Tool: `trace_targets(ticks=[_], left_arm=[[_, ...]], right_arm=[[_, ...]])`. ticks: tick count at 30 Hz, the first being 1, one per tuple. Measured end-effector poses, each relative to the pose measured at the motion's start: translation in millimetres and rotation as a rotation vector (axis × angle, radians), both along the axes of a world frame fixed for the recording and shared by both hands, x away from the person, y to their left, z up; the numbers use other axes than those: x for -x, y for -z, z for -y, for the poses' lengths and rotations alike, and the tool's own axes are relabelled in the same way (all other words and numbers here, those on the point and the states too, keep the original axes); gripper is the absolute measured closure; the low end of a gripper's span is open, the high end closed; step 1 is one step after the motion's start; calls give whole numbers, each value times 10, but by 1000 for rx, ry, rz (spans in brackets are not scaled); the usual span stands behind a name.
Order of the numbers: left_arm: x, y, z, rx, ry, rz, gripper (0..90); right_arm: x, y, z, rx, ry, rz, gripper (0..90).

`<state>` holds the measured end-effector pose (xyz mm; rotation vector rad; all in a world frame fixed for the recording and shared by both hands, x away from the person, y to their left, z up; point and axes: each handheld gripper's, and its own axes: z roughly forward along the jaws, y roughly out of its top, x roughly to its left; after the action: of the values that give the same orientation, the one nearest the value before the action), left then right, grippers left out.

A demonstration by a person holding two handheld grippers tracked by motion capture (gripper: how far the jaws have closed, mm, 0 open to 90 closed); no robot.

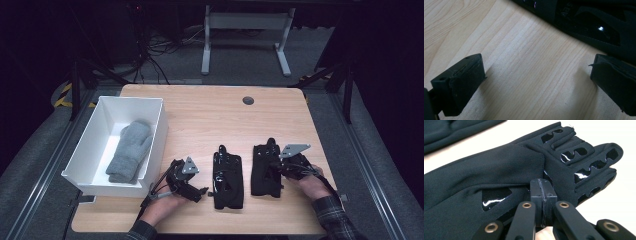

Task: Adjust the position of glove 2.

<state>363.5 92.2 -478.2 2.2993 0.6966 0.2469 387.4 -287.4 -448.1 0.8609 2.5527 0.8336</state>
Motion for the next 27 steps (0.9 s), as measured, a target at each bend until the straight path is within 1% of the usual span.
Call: trace_targets(ticks=[7, 15, 19, 21, 22, 23, 24, 25, 26, 27], left_arm=[[0, 0, 0, 0, 0, 0, 0], [0, 0, 0, 0, 0, 0, 0], [0, -1, 1, 0, -2, 0, 0], [4, -4, 6, 1, -7, -4, 2], [6, -21, 7, -4, -6, -7, 14], [11, -46, 1, -4, -3, -5, 79], [22, -75, 4, -7, -25, -5, 164], [29, -104, 12, -19, -50, 2, 215], [28, -121, 15, -20, -50, 1, 233], [28, -143, 24, -9, -51, -10, 269]], right_arm=[[135, 1, -143, -2, -54, -13, 900], [265, 4, -269, -3, -99, -24, 900], [308, -1, -310, -4, -113, -25, 900], [316, -19, -291, -15, -109, -18, 900], [324, -40, -268, -26, -101, -11, 900], [330, -59, -240, -42, -95, -6, 900], [340, -73, -212, -50, -86, 0, 900], [349, -80, -185, -55, -83, 3, 900], [367, -81, -154, -59, -74, 2, 900], [377, -79, -136, -62, -71, 2, 900]])
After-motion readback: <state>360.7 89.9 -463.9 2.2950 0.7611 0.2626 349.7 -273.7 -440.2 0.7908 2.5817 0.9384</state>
